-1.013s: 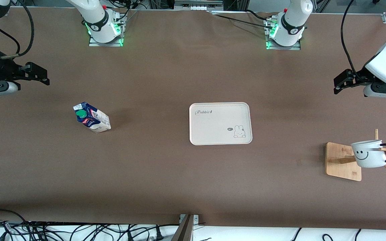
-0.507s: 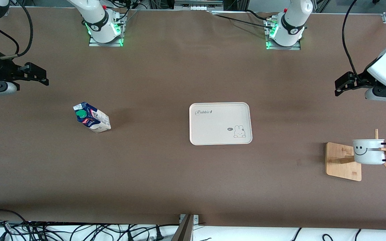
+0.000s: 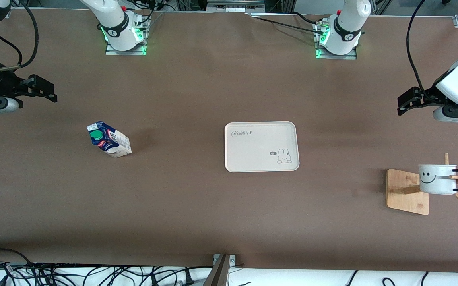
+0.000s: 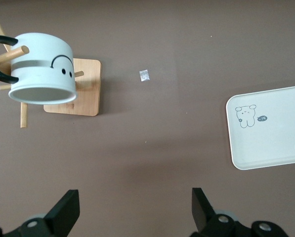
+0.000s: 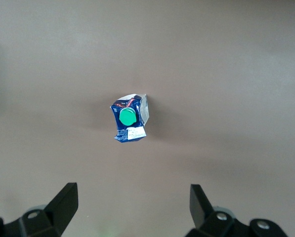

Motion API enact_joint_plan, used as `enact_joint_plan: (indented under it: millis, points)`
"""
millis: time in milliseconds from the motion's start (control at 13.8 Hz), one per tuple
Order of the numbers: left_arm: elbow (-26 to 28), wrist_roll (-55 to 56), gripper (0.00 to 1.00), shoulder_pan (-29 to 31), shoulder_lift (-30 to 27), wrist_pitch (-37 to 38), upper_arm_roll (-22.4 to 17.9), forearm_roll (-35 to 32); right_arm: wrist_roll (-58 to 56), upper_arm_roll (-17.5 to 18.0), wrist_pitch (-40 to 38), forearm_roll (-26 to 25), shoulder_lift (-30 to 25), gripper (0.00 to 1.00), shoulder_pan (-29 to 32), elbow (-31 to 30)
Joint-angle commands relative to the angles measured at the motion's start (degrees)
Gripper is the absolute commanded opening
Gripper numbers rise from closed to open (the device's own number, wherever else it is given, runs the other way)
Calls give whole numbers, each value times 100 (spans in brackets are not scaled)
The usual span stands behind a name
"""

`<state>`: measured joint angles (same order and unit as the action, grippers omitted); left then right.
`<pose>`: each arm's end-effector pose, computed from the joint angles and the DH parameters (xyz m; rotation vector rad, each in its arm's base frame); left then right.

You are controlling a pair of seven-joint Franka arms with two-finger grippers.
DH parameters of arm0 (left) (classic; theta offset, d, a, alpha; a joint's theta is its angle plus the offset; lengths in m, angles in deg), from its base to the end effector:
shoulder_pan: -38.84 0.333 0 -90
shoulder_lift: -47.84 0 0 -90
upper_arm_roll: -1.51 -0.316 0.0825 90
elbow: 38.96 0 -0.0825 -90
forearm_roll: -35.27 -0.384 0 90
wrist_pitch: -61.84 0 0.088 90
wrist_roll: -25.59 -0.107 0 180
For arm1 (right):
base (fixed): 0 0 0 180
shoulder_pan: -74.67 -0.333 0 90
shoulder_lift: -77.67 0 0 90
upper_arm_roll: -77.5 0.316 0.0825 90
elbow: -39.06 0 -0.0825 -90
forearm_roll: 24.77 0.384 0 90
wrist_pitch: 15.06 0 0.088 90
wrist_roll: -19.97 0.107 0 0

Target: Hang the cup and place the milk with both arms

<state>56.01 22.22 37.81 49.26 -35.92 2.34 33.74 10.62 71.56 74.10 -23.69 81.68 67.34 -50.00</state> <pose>0.5714 -0.0160 0.5813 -3.1114 0.1472 -0.0367 0.5724 0.0179 0.5917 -3.1099 -0.2918 0.1045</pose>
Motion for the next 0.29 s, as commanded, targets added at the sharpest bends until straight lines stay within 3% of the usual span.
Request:
enact_joint_plan:
  millis: [0, 217]
  points:
    - [-207, -6, 100, 6, 95, 178, 13, 83, -23, 137, 32, -126, -84, 100, 152, -77]
    - [-207, -6, 100, 6, 95, 205, 22, 83, -50, 128, 23, -117, -75, 100, 161, -77]
